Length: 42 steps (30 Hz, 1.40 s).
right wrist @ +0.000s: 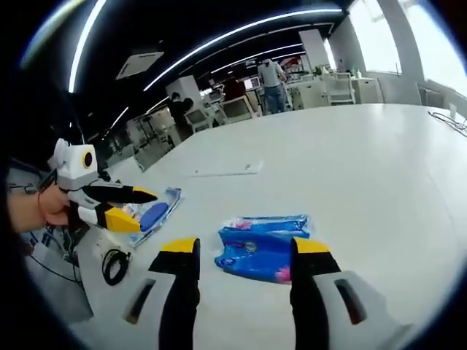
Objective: Arrange the tabletop items into an orderly group along one side of the table until the central work area is clear of visible clutter.
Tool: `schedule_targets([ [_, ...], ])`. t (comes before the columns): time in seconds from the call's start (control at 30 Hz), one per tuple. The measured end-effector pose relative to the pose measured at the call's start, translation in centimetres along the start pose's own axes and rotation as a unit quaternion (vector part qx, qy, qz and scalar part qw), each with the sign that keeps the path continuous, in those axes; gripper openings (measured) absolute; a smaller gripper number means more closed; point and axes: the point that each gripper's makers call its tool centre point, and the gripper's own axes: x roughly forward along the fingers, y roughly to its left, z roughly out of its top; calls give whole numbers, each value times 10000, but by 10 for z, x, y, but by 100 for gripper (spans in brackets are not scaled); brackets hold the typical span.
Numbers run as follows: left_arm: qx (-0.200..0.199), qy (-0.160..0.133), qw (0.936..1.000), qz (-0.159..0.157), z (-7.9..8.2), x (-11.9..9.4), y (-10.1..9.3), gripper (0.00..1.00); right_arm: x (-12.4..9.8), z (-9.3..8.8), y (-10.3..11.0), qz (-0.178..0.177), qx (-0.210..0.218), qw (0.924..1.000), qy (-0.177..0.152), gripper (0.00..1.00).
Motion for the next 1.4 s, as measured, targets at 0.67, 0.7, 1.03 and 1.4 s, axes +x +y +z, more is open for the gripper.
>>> schedule_targets([
  [0.67, -168, -271, 9983, 481, -1, -57, 18, 63, 1, 20, 46, 450, -306, 9985, -118, 48],
  [0.7, -183, -276, 9982, 502, -1, -59, 19, 63, 2, 21, 47, 466, -325, 9983, -119, 48],
  [1.03, -352, -328, 9959, 767, -10, -84, 36, 63, 14, 29, 63, 681, -450, 9966, -120, 48],
  [1.4, -657, -393, 9913, 1066, -28, -118, 56, 63, 32, 37, 90, 958, -622, 9934, -32, 47],
])
